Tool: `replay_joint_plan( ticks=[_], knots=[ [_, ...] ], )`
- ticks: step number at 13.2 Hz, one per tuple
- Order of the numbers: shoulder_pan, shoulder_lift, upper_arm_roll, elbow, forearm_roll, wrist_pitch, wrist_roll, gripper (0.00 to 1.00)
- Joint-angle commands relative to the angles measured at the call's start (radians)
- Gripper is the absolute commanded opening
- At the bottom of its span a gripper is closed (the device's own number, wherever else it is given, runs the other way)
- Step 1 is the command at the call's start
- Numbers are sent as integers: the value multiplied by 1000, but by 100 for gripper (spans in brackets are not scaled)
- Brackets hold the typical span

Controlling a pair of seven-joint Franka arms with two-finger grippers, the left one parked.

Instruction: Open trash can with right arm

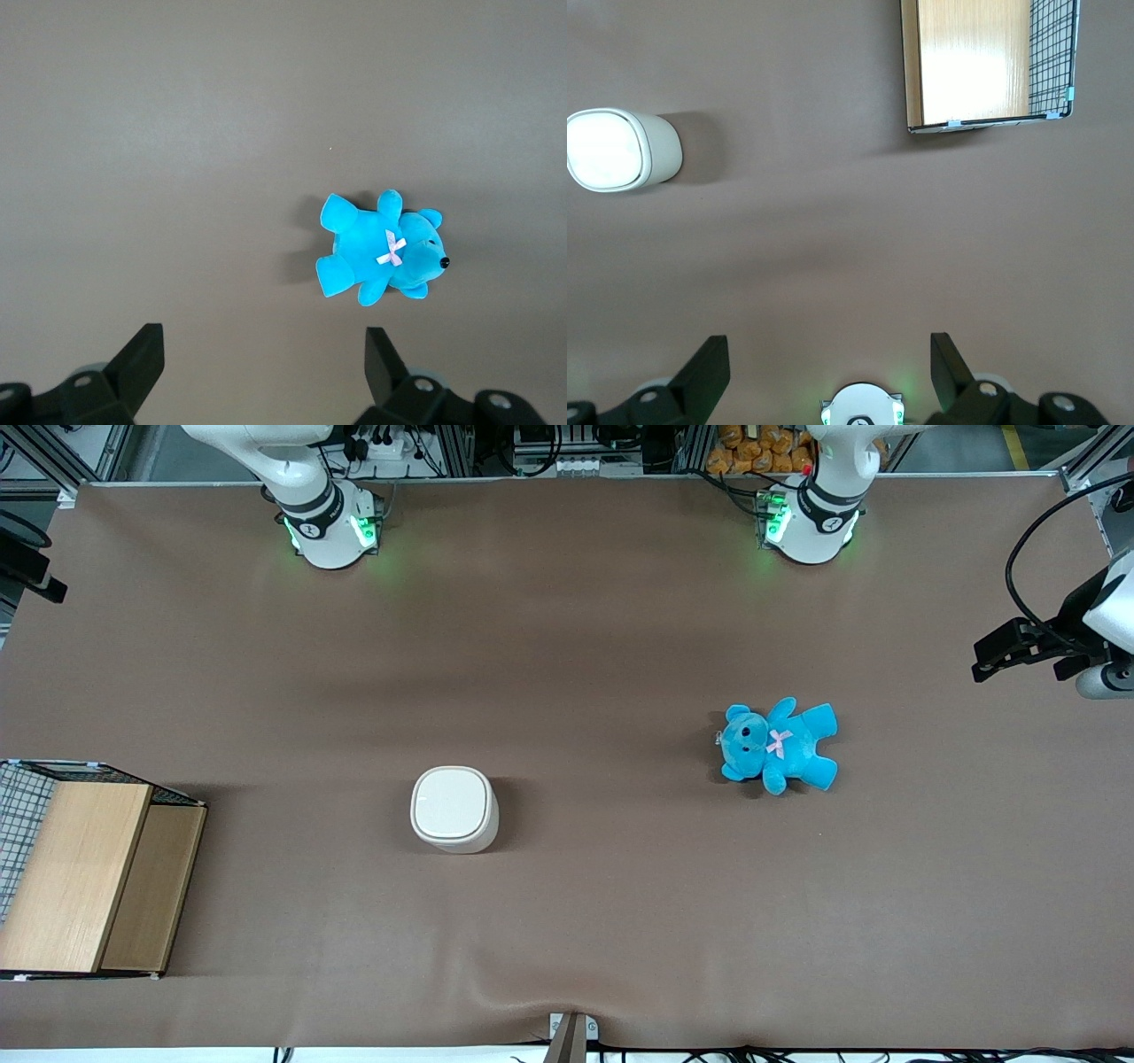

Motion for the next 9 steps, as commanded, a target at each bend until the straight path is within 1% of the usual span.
replay_joint_plan(
  ticks=[1, 5, 9],
  knots=[
    [0, -9, 2, -10, -12, 7, 15, 100],
    [-3, -7, 1, -10, -10, 4, 12, 100],
    [20, 13, 2, -10, -18, 4, 9, 100]
  ],
)
